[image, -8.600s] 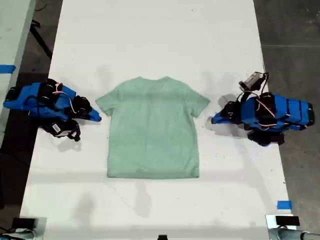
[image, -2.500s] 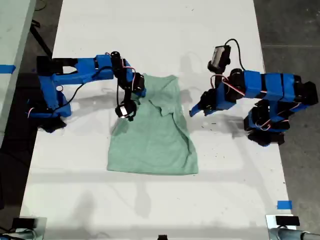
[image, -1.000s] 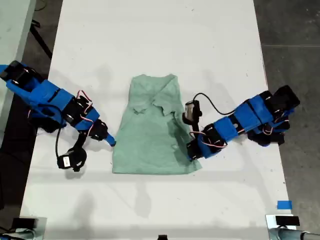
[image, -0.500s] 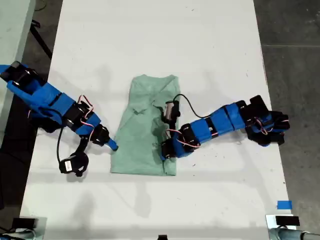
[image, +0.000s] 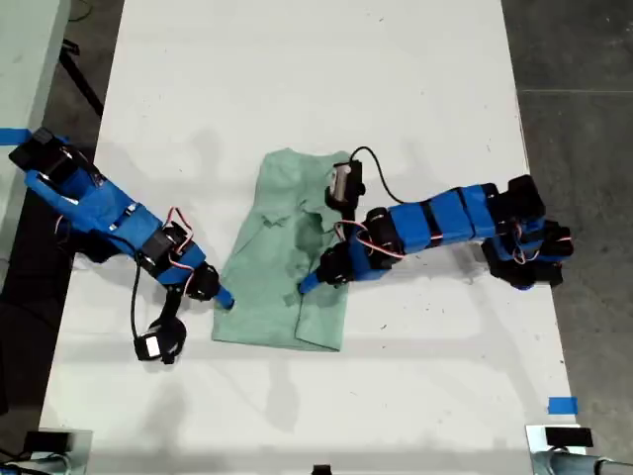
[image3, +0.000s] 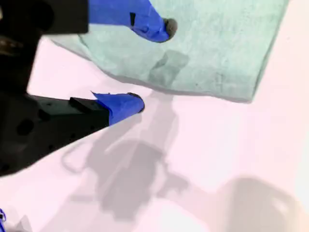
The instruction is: Fold t-shirt
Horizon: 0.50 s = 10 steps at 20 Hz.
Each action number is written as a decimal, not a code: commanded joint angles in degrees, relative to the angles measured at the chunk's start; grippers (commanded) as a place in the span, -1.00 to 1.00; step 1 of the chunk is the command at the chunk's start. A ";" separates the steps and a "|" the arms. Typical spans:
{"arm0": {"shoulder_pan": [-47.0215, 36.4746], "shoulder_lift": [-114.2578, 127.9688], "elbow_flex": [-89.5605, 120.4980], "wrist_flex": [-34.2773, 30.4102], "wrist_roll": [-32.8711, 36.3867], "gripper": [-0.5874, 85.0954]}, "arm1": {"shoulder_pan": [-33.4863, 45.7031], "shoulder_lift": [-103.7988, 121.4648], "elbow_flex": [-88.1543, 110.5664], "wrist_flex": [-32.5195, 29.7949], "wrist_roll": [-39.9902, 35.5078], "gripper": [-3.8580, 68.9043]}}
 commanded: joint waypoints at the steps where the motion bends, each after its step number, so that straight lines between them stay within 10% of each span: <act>1: 2.81 -2.99 -2.72 -6.59 -2.37 -0.43 | 1.41 6.15 -3.25 4.39 -0.70 -0.07; 4: 4.31 -8.96 -4.48 -13.54 -3.25 -0.53 | 2.11 8.88 -2.20 8.88 -0.53 -0.09; 6: 3.87 -11.16 -5.36 -12.74 -4.83 -0.94 | 2.20 10.28 -1.58 10.81 -0.26 -0.10; 10: 1.41 -7.21 -20.04 18.02 -6.24 -0.99 | 2.37 13.97 4.57 11.25 1.41 -0.12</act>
